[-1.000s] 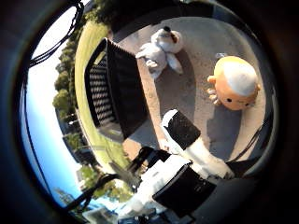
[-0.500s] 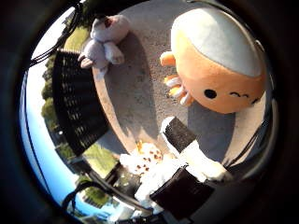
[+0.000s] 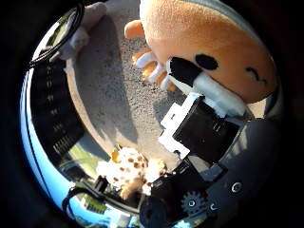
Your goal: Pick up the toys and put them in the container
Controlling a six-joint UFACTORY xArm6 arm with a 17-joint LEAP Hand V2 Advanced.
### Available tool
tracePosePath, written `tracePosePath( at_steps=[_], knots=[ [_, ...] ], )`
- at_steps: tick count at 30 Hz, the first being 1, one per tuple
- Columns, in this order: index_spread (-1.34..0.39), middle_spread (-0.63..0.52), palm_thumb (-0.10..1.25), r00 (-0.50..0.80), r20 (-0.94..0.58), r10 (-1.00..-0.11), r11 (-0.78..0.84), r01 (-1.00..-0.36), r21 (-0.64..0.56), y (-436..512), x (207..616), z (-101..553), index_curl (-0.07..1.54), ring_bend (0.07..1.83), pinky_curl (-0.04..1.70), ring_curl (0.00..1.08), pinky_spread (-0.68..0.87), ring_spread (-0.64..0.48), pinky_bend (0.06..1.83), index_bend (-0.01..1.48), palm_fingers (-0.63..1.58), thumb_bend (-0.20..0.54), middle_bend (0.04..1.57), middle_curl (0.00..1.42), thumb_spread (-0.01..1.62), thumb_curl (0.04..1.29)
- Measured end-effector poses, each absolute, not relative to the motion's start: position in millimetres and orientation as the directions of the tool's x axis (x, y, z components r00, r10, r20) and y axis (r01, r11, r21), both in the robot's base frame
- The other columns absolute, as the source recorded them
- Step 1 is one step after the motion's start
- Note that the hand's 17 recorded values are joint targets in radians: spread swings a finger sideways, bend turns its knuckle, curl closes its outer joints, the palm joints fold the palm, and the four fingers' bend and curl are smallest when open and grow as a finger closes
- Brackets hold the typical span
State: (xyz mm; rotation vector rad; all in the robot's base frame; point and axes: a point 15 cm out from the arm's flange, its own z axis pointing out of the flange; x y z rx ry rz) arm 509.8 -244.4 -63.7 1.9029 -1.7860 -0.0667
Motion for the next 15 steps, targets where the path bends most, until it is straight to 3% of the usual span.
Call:
tracePosePath(
  at_steps=[8,15],
  knots=[
    [-0.56,-0.23,0.95,0.138,0.314,-0.939,0.014,-0.900,0.436,-245,503,-47,0.14,1.26,0.70,0.77,0.38,-0.04,1.19,0.44,1.01,0.039,1.00,0.88,1.04,0.54],
    [-0.75,-0.26,1.00,0.106,0.305,-0.947,0.073,-0.849,0.523,-251,477,13,0.15,1.33,0.85,0.83,0.31,-0.10,1.32,0.67,0.91,0.021,1.10,1.01,1.09,0.62]
  ],
)
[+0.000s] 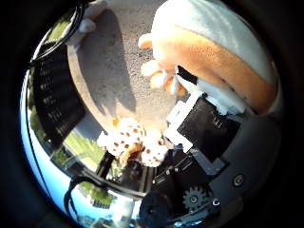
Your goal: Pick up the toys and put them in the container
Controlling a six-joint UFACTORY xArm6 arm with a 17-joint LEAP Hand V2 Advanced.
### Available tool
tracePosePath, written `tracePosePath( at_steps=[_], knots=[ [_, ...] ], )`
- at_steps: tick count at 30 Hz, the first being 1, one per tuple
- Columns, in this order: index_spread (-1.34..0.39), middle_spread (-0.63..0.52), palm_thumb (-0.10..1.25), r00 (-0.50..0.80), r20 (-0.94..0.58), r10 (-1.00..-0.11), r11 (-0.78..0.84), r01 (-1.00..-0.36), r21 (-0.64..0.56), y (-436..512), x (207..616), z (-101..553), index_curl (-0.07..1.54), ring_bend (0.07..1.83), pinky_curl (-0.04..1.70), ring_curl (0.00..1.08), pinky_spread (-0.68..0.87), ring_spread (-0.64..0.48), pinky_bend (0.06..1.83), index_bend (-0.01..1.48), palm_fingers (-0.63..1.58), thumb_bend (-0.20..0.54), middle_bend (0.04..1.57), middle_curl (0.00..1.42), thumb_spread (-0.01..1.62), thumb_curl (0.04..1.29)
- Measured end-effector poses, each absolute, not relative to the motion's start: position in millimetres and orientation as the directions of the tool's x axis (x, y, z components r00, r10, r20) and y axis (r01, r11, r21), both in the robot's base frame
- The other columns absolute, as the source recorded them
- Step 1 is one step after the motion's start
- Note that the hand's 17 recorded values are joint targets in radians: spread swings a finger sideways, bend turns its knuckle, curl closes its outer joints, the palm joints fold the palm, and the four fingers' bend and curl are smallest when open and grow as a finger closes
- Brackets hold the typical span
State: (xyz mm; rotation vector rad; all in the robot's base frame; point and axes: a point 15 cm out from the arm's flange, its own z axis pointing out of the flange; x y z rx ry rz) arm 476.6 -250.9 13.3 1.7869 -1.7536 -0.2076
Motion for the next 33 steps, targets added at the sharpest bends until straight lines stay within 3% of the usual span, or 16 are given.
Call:
tracePosePath(
  at_steps=[4,10,19,26,29,33],
  knots=[
    [-0.81,-0.27,0.99,0.125,0.266,-0.956,0.035,-0.851,0.524,-230,481,70,0.17,1.36,0.90,0.85,0.28,-0.11,1.34,0.76,0.86,0.002,1.13,1.06,1.11,0.65],
    [-0.89,-0.28,0.98,0.168,0.152,-0.974,-0.057,-0.831,0.553,-185,455,160,0.19,1.43,0.97,0.88,0.24,-0.12,1.38,0.88,0.78,-0.011,1.18,1.12,1.15,0.69],
    [-0.95,-0.28,0.97,0.335,-0.013,-0.942,-0.318,-0.880,0.353,-29,451,266,0.23,1.50,1.05,0.89,0.20,-0.12,1.43,0.99,0.70,-0.011,1.23,1.17,1.17,0.74],
    [-0.97,-0.28,0.98,0.463,-0.084,-0.882,-0.471,-0.871,0.139,97,490,264,0.28,1.55,1.08,0.89,0.19,-0.12,1.45,1.03,0.66,-0.011,1.26,1.18,1.17,0.76],
    [-0.97,-0.27,0.90,0.464,-0.114,-0.878,-0.472,-0.880,0.057,140,516,236,0.30,1.57,1.10,0.89,0.18,-0.12,1.45,1.04,0.61,-0.035,1.27,1.18,1.18,0.75],
    [-0.84,-0.23,0.85,0.442,-0.136,-0.887,-0.456,-0.884,0.103,178,526,155,0.37,1.46,1.05,0.80,0.20,-0.04,1.33,1.06,0.60,-0.032,1.18,1.10,1.21,0.68]
  ],
)
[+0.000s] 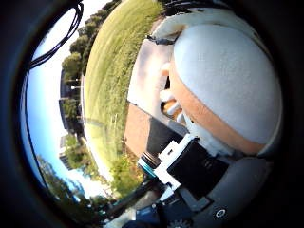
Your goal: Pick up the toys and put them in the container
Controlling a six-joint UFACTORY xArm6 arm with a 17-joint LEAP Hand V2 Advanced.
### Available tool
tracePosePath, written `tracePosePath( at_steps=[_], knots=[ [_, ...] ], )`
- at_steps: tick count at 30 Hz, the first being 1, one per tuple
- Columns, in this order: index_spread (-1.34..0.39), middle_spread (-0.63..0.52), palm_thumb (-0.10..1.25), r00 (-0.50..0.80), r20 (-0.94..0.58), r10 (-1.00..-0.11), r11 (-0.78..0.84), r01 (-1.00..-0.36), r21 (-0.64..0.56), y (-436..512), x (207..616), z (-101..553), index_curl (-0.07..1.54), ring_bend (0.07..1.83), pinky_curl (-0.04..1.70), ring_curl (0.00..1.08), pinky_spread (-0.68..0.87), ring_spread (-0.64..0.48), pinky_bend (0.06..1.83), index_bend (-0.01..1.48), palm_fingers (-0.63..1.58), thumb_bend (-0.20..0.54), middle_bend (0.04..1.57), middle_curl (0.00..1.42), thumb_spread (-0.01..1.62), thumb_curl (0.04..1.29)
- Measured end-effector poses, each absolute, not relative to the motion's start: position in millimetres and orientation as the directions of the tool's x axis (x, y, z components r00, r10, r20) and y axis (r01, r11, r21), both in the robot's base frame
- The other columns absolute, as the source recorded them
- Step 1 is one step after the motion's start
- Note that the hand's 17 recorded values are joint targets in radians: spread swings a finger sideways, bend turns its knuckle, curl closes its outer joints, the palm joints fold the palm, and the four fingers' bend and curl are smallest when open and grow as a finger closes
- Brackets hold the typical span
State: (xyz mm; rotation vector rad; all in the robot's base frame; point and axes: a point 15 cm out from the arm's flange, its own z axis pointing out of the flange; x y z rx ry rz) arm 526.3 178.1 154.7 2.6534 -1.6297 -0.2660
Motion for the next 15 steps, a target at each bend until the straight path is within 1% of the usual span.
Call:
tracePosePath(
  at_steps=[1,2,3,4,5,6,7,8,9,12,14,15],
  knots=[
    [-0.81,-0.22,0.84,0.435,-0.139,-0.890,-0.451,-0.884,0.124,183,526,137,0.38,1.43,1.04,0.79,0.21,-0.02,1.31,1.07,0.58,-0.032,1.15,1.08,1.21,0.67],
    [-0.72,-0.20,0.83,0.430,-0.141,-0.892,-0.448,-0.884,0.137,187,528,125,0.40,1.36,1.03,0.76,0.22,0.01,1.25,1.07,0.46,-0.032,1.07,1.04,1.21,0.66],
    [-0.61,-0.18,0.81,0.426,-0.141,-0.894,-0.444,-0.884,0.144,191,534,116,0.40,1.32,1.03,0.76,0.24,0.03,1.19,1.00,0.21,-0.041,0.96,0.99,1.20,0.64],
    [-0.52,-0.15,0.79,0.424,-0.142,-0.895,-0.443,-0.884,0.152,194,541,105,0.41,1.25,1.00,0.73,0.27,0.07,1.13,0.94,-0.01,-0.041,0.86,0.93,1.20,0.62],
    [-0.46,-0.12,0.78,0.421,-0.143,-0.896,-0.441,-0.882,0.164,197,546,93,0.39,1.15,0.96,0.68,0.30,0.12,1.07,0.87,-0.17,-0.037,0.73,0.86,1.20,0.61],
    [-0.41,-0.09,0.78,0.415,-0.147,-0.898,-0.438,-0.877,0.197,197,544,74,0.36,1.06,0.91,0.62,0.32,0.15,1.03,0.81,-0.19,-0.033,0.64,0.80,1.19,0.59],
    [-0.40,-0.05,0.76,0.410,-0.152,-0.899,-0.436,-0.869,0.234,196,537,59,0.33,0.96,0.87,0.56,0.35,0.19,0.99,0.74,-0.23,-0.038,0.54,0.74,1.18,0.58],
    [-0.39,-0.02,0.75,0.407,-0.154,-0.900,-0.434,-0.865,0.250,196,534,51,0.31,0.89,0.83,0.52,0.37,0.21,0.94,0.67,-0.23,-0.039,0.47,0.69,1.17,0.56],
    [-0.40,-0.01,0.75,0.407,-0.154,-0.900,-0.434,-0.865,0.251,197,534,48,0.30,0.85,0.82,0.50,0.38,0.23,0.93,0.64,-0.23,-0.036,0.44,0.67,1.17,0.56],
    [-0.41,0.07,0.74,0.424,-0.146,-0.894,-0.448,-0.859,0.248,199,534,45,0.25,0.70,0.74,0.41,0.43,0.28,0.84,0.45,-0.20,-0.037,0.29,0.56,1.13,0.53],
    [-0.42,0.12,0.73,0.439,-0.126,-0.889,-0.457,-0.852,0.254,193,535,45,0.22,0.63,0.70,0.38,0.46,0.29,0.79,0.33,-0.17,-0.038,0.21,0.51,1.12,0.50],
    [-0.42,0.12,0.72,0.452,-0.108,-0.885,-0.464,-0.848,0.256,189,536,46,0.22,0.62,0.69,0.37,0.47,0.30,0.78,0.30,-0.16,-0.043,0.20,0.50,1.11,0.49]
  ],
)
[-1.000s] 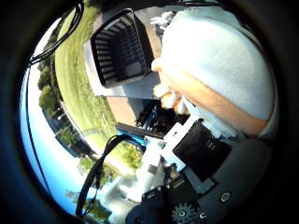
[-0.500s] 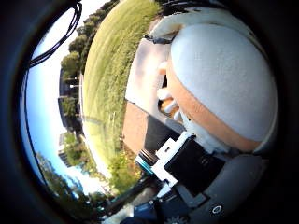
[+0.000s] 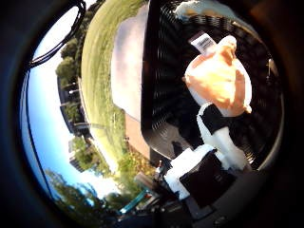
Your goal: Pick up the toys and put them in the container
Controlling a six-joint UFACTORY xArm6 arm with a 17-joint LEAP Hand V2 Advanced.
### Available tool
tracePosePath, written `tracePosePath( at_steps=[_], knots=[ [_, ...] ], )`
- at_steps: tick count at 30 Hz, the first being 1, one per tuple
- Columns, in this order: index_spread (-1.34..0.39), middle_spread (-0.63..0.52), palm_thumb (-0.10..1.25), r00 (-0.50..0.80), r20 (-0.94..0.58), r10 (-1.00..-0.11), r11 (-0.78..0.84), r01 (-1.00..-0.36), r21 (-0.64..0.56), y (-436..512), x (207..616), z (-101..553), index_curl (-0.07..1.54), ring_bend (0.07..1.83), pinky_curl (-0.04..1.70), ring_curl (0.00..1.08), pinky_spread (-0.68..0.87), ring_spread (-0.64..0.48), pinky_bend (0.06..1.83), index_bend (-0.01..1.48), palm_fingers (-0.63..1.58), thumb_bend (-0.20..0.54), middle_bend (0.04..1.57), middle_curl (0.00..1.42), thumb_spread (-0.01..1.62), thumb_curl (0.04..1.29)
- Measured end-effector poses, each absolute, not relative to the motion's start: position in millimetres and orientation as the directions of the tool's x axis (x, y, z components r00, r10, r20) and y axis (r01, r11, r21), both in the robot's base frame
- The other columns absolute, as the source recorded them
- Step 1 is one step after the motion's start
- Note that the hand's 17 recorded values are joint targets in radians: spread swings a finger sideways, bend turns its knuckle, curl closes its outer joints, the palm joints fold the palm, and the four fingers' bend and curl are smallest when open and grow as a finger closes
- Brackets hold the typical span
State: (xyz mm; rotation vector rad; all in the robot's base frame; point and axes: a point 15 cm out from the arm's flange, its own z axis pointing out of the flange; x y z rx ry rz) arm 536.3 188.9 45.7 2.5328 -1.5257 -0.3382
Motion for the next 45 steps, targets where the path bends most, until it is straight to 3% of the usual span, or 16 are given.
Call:
tracePosePath(
  at_steps=[2,8,18,24,30,45],
  knots=[
    [-0.40,0.16,0.69,0.478,-0.067,-0.876,-0.479,-0.844,0.242,180,543,64,0.20,0.58,0.65,0.35,0.50,0.31,0.75,0.18,-0.12,-0.044,0.15,0.45,1.10,0.46],
    [-0.26,0.20,0.62,0.466,0.002,-0.885,-0.450,-0.857,0.251,129,542,145,0.16,0.54,0.58,0.33,0.52,0.32,0.68,0.12,-0.07,-0.042,0.18,0.40,1.10,0.39],
    [-0.08,0.19,0.58,0.321,0.054,-0.945,-0.289,-0.904,0.314,-31,451,186,0.17,0.51,0.49,0.31,0.52,0.32,0.64,0.14,0.05,-0.031,0.20,0.37,1.11,0.34],
    [-0.03,0.19,0.59,0.239,0.078,-0.968,-0.206,-0.932,0.298,-120,393,142,0.18,0.53,0.47,0.32,0.53,0.32,0.66,0.14,0.09,-0.028,0.19,0.37,1.11,0.33],
    [0.01,0.17,0.58,0.163,0.075,-0.984,-0.136,-0.951,0.276,-171,366,82,0.18,0.58,0.45,0.33,0.53,0.32,0.69,0.14,0.14,-0.029,0.19,0.37,1.12,0.33],
    [0.06,0.16,0.57,0.119,-0.010,-0.993,-0.113,-0.915,0.387,-155,342,-58,0.20,0.59,0.39,0.33,0.53,0.32,0.71,0.15,0.17,-0.030,0.20,0.38,1.12,0.33]
  ],
)
